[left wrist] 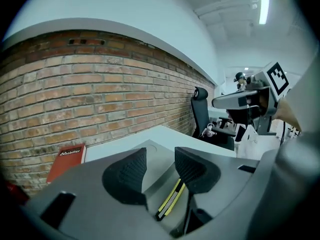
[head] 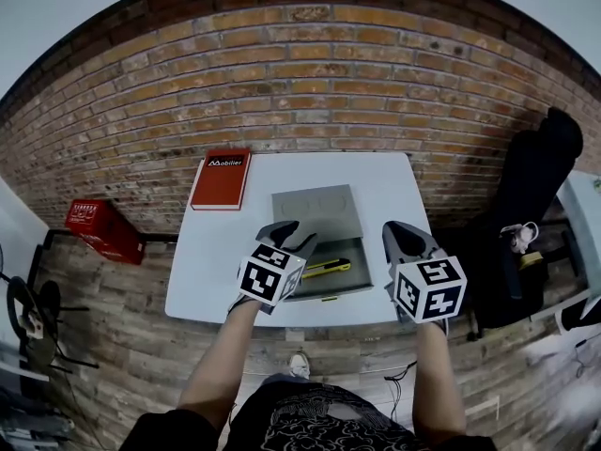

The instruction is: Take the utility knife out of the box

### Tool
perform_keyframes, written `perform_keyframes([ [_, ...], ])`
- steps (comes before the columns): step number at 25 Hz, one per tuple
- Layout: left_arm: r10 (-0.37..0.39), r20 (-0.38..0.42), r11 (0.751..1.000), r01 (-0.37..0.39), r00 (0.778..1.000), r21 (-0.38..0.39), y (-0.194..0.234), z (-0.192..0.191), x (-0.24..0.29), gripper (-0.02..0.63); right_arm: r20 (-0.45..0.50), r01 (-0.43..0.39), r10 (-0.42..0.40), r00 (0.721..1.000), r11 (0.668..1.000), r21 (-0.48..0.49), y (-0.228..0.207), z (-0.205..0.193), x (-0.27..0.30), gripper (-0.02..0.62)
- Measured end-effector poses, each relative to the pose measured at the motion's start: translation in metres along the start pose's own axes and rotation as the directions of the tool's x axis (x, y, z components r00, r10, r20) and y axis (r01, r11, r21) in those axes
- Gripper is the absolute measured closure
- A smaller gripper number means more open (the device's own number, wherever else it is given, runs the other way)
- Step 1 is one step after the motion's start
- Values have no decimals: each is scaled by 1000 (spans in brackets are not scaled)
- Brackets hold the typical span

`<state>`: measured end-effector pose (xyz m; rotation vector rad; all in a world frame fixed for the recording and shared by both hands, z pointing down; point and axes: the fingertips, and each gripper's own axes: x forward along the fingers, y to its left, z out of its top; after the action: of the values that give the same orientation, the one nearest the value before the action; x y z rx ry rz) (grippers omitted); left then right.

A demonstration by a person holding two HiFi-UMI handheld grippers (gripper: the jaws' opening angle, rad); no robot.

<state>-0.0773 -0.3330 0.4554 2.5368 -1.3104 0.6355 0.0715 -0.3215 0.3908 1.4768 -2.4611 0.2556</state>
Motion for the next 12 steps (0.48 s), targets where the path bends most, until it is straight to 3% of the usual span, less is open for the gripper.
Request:
perform_keyframes([
  [7,-118,-84,991,123,989,59,-12,-22,32,426,-26,34,-33,999,999,23,-10,-11,8,574],
  [12,-209,-180,967,231,961,109,-25,-46,52,416,-39,57,-55,998,998,38,-17,-20,10,574],
])
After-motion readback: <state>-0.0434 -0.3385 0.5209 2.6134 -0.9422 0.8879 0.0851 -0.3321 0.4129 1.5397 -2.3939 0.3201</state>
